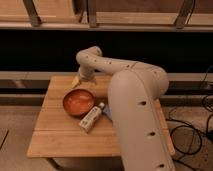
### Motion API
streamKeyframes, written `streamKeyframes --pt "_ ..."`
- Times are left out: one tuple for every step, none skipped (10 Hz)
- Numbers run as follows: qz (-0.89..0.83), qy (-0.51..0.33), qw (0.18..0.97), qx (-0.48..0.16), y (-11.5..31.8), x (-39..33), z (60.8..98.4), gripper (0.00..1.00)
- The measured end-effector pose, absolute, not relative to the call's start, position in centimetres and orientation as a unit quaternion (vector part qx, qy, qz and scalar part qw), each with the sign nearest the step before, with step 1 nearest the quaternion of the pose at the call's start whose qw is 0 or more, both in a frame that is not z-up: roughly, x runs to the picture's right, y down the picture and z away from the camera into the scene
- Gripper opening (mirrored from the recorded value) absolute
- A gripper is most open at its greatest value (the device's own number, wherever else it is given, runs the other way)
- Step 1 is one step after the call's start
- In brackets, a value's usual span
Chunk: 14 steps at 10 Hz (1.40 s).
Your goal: Push the eraser across the table
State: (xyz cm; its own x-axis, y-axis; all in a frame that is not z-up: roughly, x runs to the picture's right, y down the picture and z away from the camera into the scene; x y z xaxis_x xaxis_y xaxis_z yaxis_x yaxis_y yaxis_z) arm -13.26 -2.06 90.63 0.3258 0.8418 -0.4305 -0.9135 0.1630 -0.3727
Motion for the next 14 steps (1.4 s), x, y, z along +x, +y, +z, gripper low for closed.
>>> streamKeyframes --pt "0.577 0.061 0.760 -0.292 -2.1 -13.3 90.6 0.80" --pt "0.577 0.061 0.760 -0.292 -2.1 -13.3 90.6 0.80" --pt "0.577 0.061 0.760 -0.292 -2.1 -13.3 90.6 0.77" --pt "0.577 0.061 0.760 -0.292 -2.1 -13.3 90.6 0.69" --pt "0.577 0.061 0.760 -0.292 -2.1 -13.3 90.6 0.57" --pt "0.577 0.061 0.760 -0.292 -2.1 -13.3 90.6 0.46" --pt "0.577 0.061 0.760 -0.292 -2.1 -13.3 90.6 0.38" --pt "0.577 0.062 0.760 -0.291 -2.1 -13.2 90.6 0.26" --pt "0.574 0.058 0.765 -0.287 -2.4 -13.0 90.8 0.18" --pt "0.567 0.049 0.773 -0.279 -3.1 -12.6 91.0 0.14" --pt "0.555 0.029 0.789 -0.262 -4.6 -11.5 91.4 0.14" --pt "0.548 0.016 0.798 -0.250 -5.7 -10.3 91.7 0.14" --pt "0.544 0.007 0.804 -0.239 -6.5 -8.9 91.8 0.14" --pt "0.543 0.003 0.808 -0.227 -7.3 -7.3 91.8 0.14"
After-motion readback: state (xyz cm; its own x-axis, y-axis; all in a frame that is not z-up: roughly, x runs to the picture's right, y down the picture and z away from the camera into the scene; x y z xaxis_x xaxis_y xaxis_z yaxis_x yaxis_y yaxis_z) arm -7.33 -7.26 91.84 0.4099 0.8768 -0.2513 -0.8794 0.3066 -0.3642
